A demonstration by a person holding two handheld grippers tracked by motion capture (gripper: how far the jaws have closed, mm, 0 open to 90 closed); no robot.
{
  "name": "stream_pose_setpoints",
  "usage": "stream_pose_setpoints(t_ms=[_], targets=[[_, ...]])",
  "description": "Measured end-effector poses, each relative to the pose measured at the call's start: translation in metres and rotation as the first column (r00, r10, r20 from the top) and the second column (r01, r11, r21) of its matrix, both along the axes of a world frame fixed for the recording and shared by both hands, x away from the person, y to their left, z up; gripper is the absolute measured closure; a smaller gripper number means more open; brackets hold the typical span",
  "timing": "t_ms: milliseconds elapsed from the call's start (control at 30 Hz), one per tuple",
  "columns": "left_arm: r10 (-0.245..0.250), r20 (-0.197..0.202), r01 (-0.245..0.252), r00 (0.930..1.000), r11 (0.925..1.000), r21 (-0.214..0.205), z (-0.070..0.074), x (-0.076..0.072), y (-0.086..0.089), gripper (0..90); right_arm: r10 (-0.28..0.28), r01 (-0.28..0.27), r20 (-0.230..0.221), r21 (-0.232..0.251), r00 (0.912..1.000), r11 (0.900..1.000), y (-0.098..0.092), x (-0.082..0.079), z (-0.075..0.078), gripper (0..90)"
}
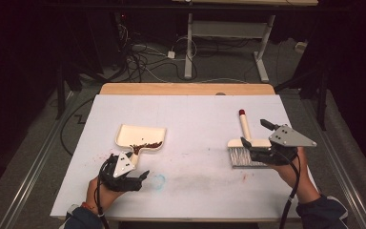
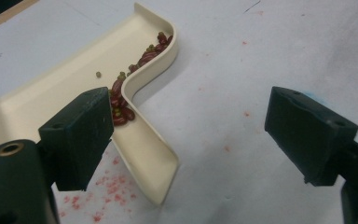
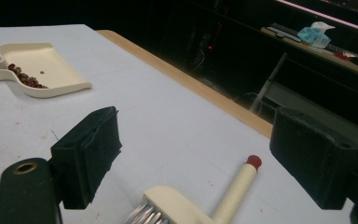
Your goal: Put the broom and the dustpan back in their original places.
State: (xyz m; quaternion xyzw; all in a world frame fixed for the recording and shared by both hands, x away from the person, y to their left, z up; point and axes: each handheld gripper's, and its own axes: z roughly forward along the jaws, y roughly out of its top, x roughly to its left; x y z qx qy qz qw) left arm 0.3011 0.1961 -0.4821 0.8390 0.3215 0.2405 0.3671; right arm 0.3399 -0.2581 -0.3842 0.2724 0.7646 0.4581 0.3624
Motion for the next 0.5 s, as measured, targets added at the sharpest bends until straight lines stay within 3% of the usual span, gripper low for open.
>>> stream_pose_setpoints(t_ms=[500], targets=[[-0.006, 0.014, 0.006, 0.9999, 1.0, 0.003, 0.002, -0.001, -0.001, 15.2, 0.014, -0.013, 0.02, -0.013, 0.9997, 0.9998, -0.01, -0.014, -0.012, 16.9]])
